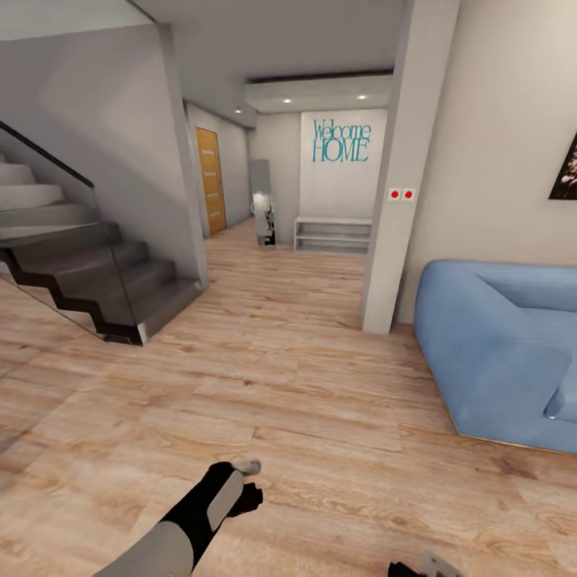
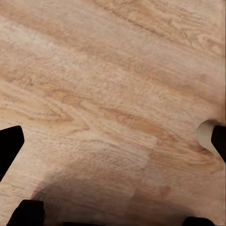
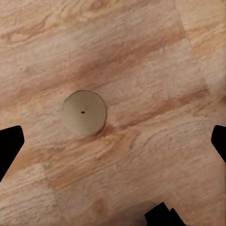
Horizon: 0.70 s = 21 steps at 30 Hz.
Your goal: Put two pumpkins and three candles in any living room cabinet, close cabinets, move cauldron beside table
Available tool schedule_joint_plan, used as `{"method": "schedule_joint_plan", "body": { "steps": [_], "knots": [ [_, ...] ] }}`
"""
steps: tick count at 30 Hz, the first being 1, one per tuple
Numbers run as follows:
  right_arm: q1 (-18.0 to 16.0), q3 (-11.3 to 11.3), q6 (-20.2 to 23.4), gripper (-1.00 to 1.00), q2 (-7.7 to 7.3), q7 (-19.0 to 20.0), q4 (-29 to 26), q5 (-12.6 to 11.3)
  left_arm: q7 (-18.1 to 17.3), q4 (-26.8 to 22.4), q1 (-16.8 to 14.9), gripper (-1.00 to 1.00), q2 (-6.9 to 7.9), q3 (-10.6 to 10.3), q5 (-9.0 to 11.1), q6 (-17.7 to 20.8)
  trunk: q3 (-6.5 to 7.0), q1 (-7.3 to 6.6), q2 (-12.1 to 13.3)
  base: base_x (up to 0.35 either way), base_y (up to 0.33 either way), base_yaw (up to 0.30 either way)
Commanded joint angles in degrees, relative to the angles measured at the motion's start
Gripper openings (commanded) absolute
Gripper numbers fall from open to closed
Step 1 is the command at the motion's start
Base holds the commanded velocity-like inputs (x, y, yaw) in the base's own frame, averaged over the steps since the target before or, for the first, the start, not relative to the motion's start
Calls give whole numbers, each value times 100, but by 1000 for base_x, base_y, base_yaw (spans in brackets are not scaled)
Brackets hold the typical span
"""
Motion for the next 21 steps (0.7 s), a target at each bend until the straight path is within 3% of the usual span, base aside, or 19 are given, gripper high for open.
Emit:
{"method": "schedule_joint_plan", "body": {
  "steps": [1,8,16,21],
  "knots": [
    [0,-6,25,100,5,-6,-16,9,49,-103,2,100,0,-18,65,140,-25,22,-44,0,0,0],
    [0,-7,26,100,-38,390,-24,92,59,-244,9,100,0,-35,95,331,-150,176,-325,0,0,0],
    [0,0,25,100,-24,475,-17,124,58,-250,9,100,0,-40,94,321,-294,352,-646,0,0,0],
    [0,-12,-51,100,19,471,-9,680,45,-271,9,100,0,-26,92,303,-384,461,-846,0,0,0]
  ]
}}
